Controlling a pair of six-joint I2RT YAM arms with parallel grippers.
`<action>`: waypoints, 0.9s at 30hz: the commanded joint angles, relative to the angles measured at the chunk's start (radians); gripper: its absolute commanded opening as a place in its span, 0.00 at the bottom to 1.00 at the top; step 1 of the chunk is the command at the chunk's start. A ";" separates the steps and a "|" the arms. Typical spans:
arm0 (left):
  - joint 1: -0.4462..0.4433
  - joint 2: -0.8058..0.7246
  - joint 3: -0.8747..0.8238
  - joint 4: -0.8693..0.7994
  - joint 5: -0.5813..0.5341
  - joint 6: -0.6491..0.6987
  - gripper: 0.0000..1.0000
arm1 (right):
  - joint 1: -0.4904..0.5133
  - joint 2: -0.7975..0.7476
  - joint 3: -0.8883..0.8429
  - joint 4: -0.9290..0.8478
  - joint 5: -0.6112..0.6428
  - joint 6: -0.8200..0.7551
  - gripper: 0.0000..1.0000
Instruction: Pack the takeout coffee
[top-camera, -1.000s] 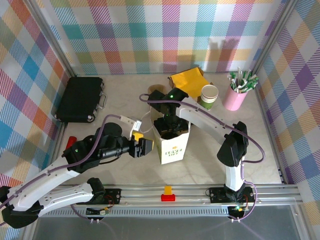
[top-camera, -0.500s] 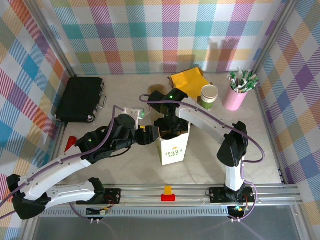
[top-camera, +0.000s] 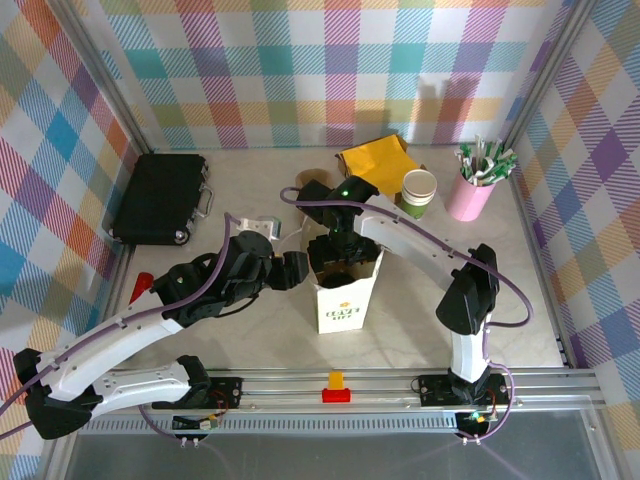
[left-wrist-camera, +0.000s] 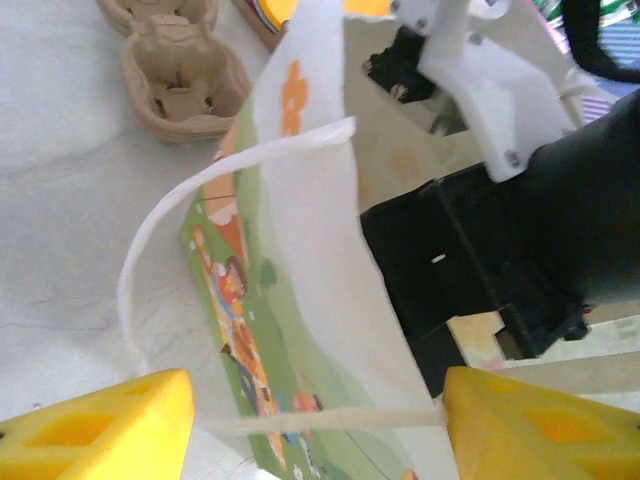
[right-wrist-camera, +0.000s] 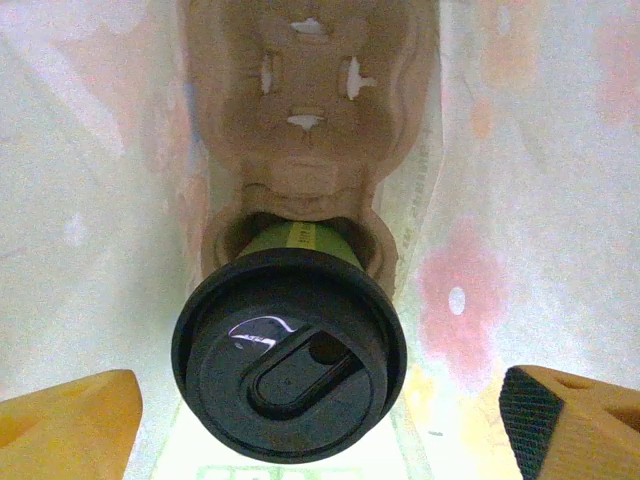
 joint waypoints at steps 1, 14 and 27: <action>0.007 -0.019 0.006 -0.040 -0.024 -0.012 0.67 | 0.002 -0.026 0.044 -0.023 0.000 0.000 0.93; 0.007 -0.024 0.011 -0.026 0.000 -0.007 0.66 | 0.000 -0.047 0.110 -0.044 -0.011 0.001 0.95; 0.007 -0.016 0.022 -0.021 -0.001 0.005 0.66 | -0.001 -0.127 0.139 -0.027 -0.035 -0.001 0.95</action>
